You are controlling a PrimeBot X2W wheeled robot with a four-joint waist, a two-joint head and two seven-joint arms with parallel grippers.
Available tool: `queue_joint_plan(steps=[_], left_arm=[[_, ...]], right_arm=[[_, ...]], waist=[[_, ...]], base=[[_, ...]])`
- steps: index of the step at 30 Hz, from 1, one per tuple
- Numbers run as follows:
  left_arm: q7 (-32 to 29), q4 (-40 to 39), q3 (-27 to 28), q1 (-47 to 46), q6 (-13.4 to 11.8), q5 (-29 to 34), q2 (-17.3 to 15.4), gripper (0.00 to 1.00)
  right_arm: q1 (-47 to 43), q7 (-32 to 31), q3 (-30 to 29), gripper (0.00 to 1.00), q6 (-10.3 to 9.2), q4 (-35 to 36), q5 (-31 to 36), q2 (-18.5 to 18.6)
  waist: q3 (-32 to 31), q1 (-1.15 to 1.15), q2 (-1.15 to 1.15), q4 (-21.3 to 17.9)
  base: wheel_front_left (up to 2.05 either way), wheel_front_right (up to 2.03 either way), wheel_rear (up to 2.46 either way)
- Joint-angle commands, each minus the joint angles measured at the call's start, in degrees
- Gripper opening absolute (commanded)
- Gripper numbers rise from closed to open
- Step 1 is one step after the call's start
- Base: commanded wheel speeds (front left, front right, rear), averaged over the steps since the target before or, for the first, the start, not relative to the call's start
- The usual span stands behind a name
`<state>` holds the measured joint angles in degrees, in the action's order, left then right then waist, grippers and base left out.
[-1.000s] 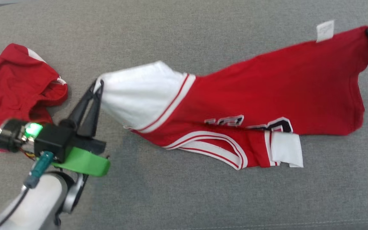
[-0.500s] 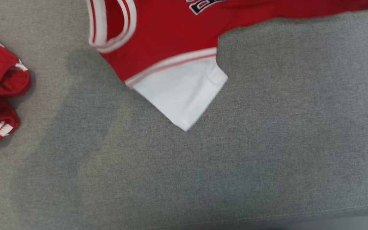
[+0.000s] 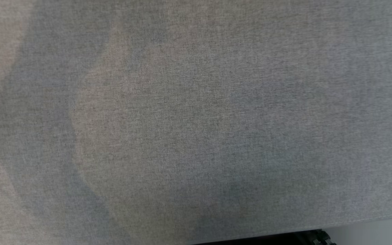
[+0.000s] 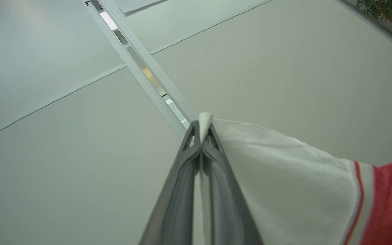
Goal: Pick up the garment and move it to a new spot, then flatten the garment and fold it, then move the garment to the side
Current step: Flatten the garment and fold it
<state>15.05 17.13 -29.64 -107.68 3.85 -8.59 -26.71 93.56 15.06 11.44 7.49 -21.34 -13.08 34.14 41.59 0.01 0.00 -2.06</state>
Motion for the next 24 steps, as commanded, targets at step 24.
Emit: queue_joint_plan(steps=[24], left_arm=[[0.1,-32.5,13.7,84.4,1.4,-10.3,-0.3,0.00]], right_arm=[[-59.9,0.2,-12.2,0.00,-0.01,16.4,-13.1,-7.0]], waist=[[-17.1,-0.01,0.00,2.9]], base=[[0.00,0.00,0.00]])
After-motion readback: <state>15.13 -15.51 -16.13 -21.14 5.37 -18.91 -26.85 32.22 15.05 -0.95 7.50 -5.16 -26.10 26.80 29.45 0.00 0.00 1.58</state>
